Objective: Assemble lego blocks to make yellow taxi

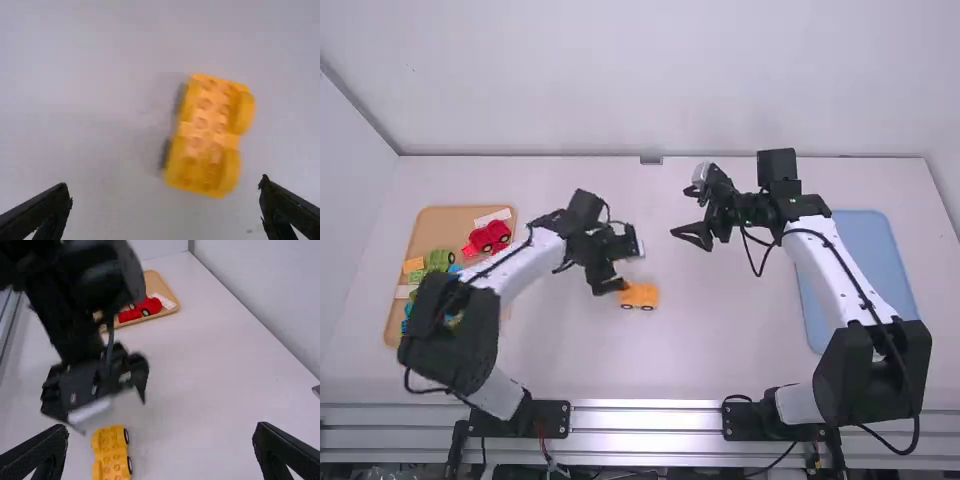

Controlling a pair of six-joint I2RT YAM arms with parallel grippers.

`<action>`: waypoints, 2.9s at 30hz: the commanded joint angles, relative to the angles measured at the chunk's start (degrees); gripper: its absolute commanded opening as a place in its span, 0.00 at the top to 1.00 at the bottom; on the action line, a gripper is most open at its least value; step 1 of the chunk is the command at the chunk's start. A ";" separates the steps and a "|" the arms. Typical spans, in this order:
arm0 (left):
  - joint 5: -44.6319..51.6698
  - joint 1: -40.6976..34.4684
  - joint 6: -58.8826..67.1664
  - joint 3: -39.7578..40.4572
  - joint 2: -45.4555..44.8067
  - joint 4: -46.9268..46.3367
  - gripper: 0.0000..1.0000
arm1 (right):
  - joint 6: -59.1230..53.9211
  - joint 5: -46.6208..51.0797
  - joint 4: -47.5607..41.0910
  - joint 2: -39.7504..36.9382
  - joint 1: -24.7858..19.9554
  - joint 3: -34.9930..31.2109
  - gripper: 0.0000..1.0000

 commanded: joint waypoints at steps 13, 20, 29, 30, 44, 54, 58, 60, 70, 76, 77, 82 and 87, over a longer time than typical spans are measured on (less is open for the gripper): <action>-17.18 28.52 -52.11 -10.71 -30.05 9.97 0.01 | 4.35 7.43 8.41 -1.77 13.09 -0.26 0.02; -28.04 37.57 -68.35 -15.45 -40.96 7.17 0.01 | 6.12 7.43 10.54 -1.79 17.25 -0.22 0.01; -45.20 43.63 -81.11 -16.98 -43.78 5.35 0.01 | 6.08 12.98 11.63 -1.79 20.50 -0.22 0.02; -43.56 44.68 -80.50 -16.61 -42.58 5.42 0.01 | 6.10 13.70 11.89 -1.79 20.85 -0.22 0.01; -26.73 49.00 -77.46 2.86 -8.09 -8.68 0.00 | 5.92 19.61 14.25 -1.79 22.95 -0.22 0.01; -26.75 49.00 -85.44 12.04 11.58 -13.92 0.13 | 6.05 21.05 14.34 -1.79 22.88 -0.22 0.02; -26.69 49.00 -86.99 11.47 12.63 -13.38 0.17 | 5.97 20.94 14.36 -1.79 22.91 -0.24 0.01; -24.35 49.00 -86.68 10.88 12.63 -12.00 0.30 | 5.92 20.90 14.34 -1.79 22.93 -0.24 0.02; -21.38 49.00 -83.54 6.36 12.63 -4.87 0.41 | 5.95 22.08 14.19 -1.79 22.93 -0.28 0.01; -21.38 49.00 -83.60 6.19 12.63 -5.27 0.45 | 5.92 22.38 14.14 -1.79 22.93 -0.28 0.02; -21.40 48.96 -83.67 5.99 12.63 -4.96 0.46 | 5.92 22.43 14.14 -1.79 22.93 -0.28 0.01; -22.84 49.03 -83.76 4.74 12.63 -3.19 0.47 | 5.90 22.43 14.27 -1.75 22.93 -0.28 0.02; -22.91 49.11 -83.80 4.50 12.63 -3.56 0.47 | 5.90 22.43 14.34 -1.75 22.93 -0.28 0.01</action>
